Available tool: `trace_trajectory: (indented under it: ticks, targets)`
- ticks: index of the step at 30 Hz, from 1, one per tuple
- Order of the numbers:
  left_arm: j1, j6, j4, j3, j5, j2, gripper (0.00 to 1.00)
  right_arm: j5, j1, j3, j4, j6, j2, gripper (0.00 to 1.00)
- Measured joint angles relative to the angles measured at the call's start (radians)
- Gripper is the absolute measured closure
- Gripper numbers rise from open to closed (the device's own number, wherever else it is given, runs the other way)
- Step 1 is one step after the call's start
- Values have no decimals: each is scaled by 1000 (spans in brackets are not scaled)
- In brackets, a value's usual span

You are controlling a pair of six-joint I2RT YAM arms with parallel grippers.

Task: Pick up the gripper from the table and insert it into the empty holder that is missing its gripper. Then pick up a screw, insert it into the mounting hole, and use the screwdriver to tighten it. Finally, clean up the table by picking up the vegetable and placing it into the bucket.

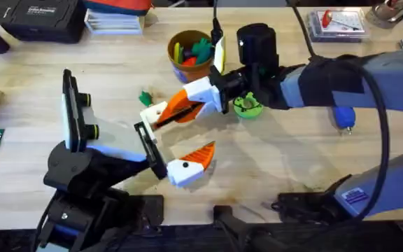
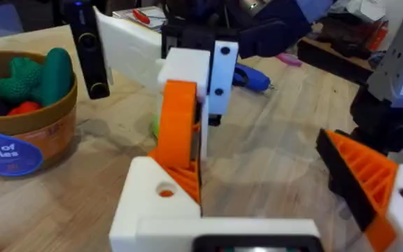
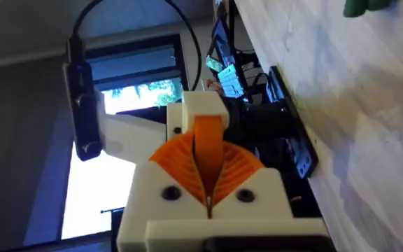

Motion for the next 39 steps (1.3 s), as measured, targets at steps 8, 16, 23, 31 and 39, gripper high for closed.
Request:
trace_trajectory:
  ticks: [8, 16, 23, 31, 39]
  targets:
    - [12, -2, 2, 0, -40, 1, 14, 86, 24, 0, 56, 14, -4, 996]
    - [13, -6, 2, 0, -47, 1, 14, 99, 27, 0, 59, 13, -4, 996]
    - [13, -6, 2, 0, -47, 1, 14, 96, 27, 0, 59, -9, -4, 990]
    - [12, 0, 2, 0, -42, 1, 14, 114, 33, 0, 55, -13, -4, 782]
    - [12, 20, 4, 0, -46, 0, 14, 126, 47, 0, 57, -17, -4, 542]
